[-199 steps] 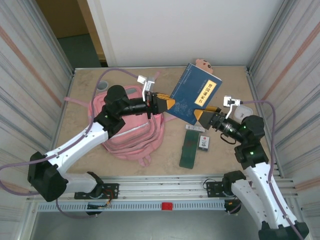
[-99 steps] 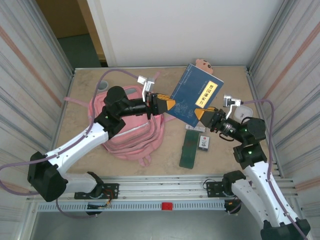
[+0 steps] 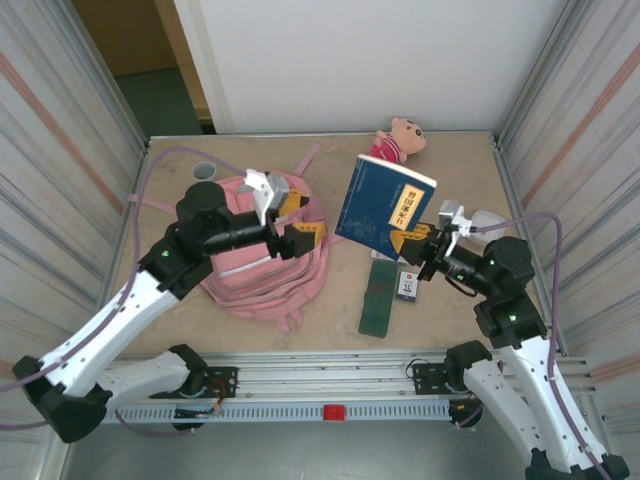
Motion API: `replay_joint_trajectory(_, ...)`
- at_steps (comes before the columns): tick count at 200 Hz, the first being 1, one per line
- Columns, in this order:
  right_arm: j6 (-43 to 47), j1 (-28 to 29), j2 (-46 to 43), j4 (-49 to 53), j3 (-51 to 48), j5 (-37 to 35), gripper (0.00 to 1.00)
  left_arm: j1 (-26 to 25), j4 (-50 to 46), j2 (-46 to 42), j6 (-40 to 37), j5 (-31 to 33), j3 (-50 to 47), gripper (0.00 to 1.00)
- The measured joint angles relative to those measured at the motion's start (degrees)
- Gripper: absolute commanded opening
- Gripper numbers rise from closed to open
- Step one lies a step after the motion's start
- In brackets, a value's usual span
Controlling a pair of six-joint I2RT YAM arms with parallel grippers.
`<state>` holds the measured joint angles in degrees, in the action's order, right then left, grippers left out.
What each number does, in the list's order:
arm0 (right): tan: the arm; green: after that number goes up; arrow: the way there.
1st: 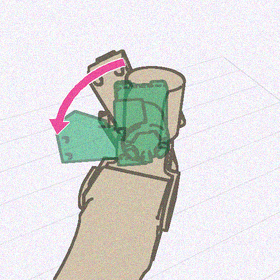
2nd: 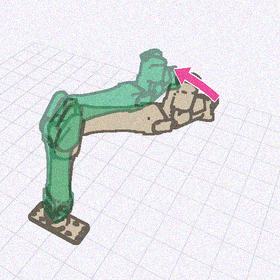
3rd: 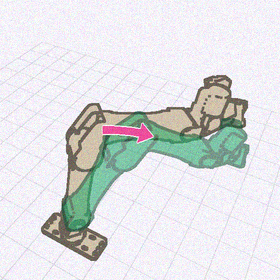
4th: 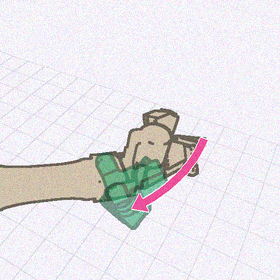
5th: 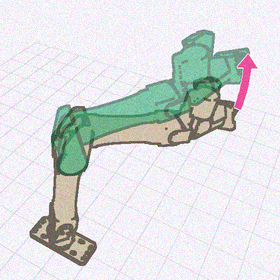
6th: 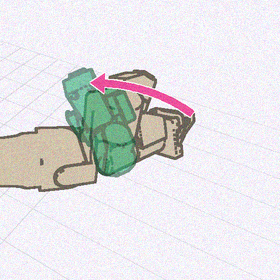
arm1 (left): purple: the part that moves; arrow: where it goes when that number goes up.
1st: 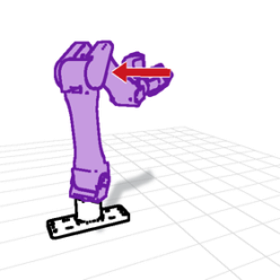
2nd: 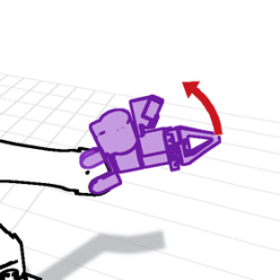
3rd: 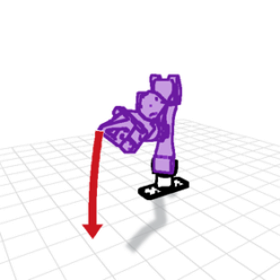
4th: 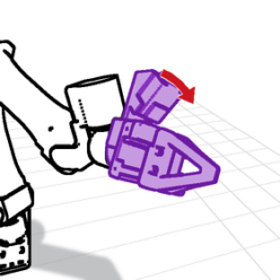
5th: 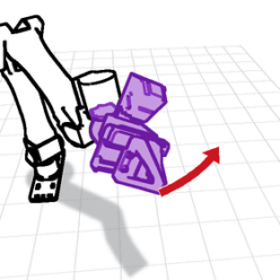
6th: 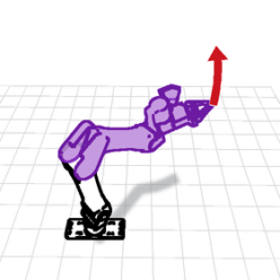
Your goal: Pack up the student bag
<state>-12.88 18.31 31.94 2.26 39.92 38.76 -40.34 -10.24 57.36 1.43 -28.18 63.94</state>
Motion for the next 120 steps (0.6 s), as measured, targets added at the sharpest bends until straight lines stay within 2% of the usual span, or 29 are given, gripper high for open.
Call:
replay_joint_trajectory(31,17.0,4.2,4.2,8.9,0.3,-3.8,0.0,-5.0,-13.5,-5.2,-18.7,7.9,3.0,0.96)
replay_joint_trajectory(59,31.0,12.1,7.4,16.4,1.8,-11.8,0.0,-8.7,-22.9,-6.3,-31.2,14.8,3.5,0.97)
replay_joint_trajectory(85,40.9,20.8,10.2,21.0,3.6,-20.4,0.0,-10.1,-28.3,-4.4,-37.0,20.4,3.5,0.97)
replay_joint_trajectory(107,46.2,26.5,13.2,23.1,4.9,-26.0,0.0,-10.4,-30.4,-0.9,-38.9,22.5,3.5,0.96)
replay_joint_trajectory(120,48.1,28.5,15.2,24.2,5.7,-27.6,0.0,-10.7,-30.9,0.8,-39.4,22.7,3.3,0.89)
